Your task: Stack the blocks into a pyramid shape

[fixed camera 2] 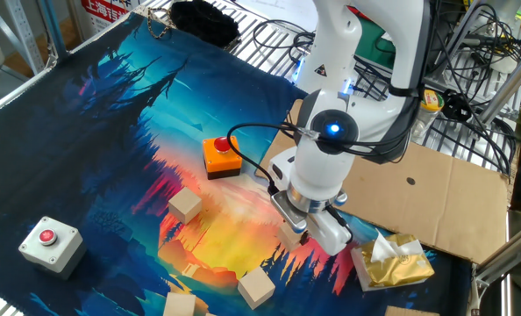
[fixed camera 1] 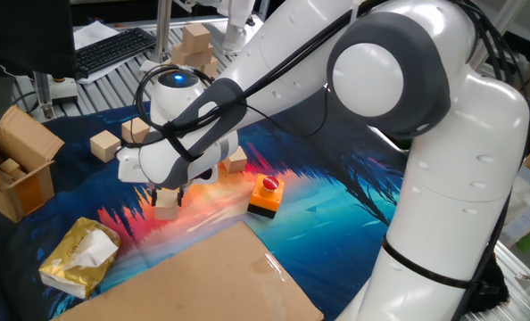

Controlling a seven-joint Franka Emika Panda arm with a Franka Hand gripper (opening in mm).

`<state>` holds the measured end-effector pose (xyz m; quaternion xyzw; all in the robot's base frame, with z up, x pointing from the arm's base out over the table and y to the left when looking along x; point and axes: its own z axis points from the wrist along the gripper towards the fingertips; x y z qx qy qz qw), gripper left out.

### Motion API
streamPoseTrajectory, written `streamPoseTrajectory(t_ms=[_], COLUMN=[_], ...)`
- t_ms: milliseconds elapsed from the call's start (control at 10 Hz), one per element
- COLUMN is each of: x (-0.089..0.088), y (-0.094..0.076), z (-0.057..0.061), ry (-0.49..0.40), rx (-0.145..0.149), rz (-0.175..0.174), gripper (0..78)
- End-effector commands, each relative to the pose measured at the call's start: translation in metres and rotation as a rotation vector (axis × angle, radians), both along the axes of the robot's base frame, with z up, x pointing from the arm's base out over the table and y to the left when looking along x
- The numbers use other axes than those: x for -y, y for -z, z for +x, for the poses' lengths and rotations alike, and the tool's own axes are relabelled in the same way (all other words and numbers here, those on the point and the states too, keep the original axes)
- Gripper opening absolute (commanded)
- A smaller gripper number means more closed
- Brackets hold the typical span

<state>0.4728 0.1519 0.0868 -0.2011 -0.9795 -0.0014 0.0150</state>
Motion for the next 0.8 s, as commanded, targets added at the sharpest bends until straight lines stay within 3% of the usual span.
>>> streamPoseTrajectory(t_ms=[100, 500, 600, 800], x=[0.017, 0.043, 0.055, 0.066], y=[-0.060, -0.065, -0.061, -0.058], z=[0.005, 0.009, 0.011, 0.014], ry=[-0.038, -0.134, -0.216, -0.268], rx=[-0.017, -0.015, -0.009, -0.004], rz=[-0.041, -0.035, -0.032, -0.029], gripper=[1.1, 1.1, 1.1, 1.1])
